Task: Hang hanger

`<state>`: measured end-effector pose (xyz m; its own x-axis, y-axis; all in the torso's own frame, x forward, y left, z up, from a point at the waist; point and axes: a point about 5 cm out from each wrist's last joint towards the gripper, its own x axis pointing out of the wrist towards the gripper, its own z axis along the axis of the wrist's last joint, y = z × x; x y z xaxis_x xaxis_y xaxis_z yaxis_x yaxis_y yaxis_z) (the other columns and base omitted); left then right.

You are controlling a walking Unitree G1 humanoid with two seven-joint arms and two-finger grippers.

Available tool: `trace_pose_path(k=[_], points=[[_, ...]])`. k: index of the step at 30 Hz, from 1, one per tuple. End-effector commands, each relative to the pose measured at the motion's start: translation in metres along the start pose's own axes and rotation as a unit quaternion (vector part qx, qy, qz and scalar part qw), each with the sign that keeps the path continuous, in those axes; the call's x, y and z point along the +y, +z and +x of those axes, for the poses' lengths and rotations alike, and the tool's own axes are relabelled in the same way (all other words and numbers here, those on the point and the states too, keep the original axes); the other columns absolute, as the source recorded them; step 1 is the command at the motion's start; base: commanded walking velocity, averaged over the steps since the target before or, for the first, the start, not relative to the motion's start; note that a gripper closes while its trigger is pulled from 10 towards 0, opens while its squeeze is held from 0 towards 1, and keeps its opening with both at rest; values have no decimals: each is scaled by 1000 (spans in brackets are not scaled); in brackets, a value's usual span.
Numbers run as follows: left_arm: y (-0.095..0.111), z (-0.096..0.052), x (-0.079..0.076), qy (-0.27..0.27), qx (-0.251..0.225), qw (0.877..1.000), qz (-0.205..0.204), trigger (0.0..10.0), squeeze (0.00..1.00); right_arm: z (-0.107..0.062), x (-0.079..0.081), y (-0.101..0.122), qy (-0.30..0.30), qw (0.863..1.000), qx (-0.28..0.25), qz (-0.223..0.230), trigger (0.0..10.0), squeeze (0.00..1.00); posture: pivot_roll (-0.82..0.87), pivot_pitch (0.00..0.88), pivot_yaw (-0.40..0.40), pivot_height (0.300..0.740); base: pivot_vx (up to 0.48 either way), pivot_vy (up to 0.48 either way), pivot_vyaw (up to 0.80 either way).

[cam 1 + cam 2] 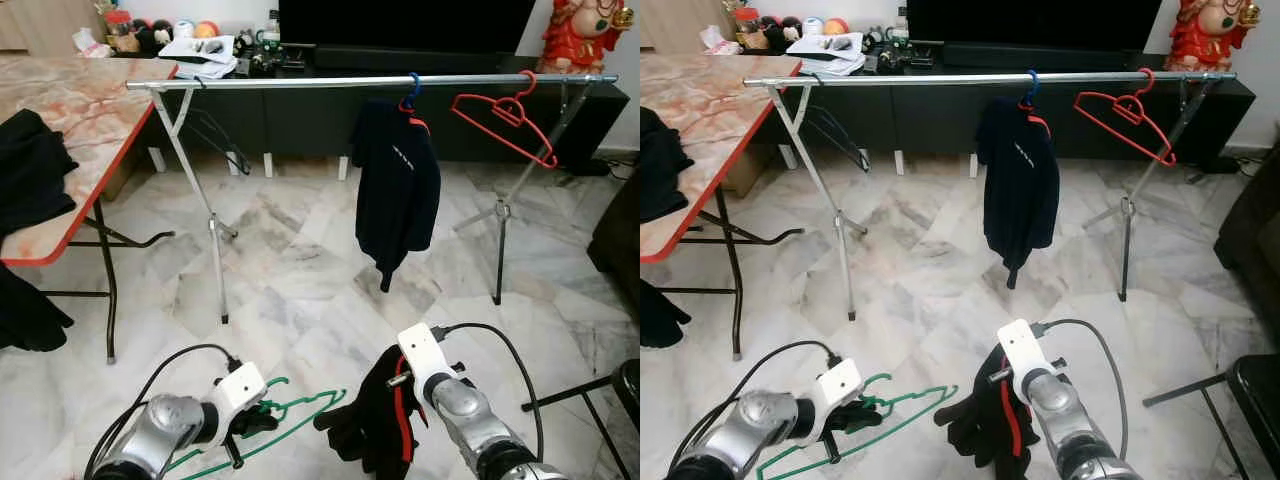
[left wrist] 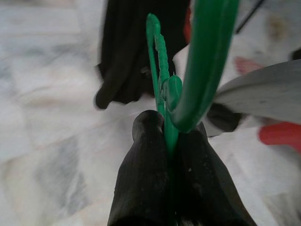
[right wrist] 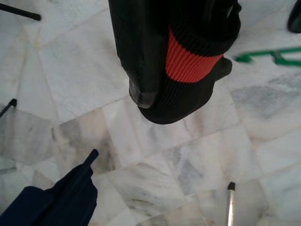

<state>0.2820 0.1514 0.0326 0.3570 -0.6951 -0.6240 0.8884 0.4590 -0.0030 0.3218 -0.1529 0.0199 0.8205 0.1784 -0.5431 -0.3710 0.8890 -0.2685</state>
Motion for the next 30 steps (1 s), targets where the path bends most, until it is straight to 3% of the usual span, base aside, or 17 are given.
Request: trace_pose_path(k=[1,8,17,30], points=[[14,1,-5,-41,-11,999,4,10000,0,1,2,1,8,1000,6,3,10000,0,52,98,-34,721,0,0,0],[36,4,-9,-51,-47,998,11,10000,0,1,4,2,11,1000,6,7,10000,0,52,96,-36,721,0,0,0],[43,-2,-22,-90,-41,995,18,10000,0,0,5,-3,11,1000,12,13,10000,0,63,90,-38,721,0,0,0],[48,-5,-19,-30,-45,998,26,10000,0,0,3,-6,7,1000,18,18,10000,0,66,89,-41,721,0,0,0]])
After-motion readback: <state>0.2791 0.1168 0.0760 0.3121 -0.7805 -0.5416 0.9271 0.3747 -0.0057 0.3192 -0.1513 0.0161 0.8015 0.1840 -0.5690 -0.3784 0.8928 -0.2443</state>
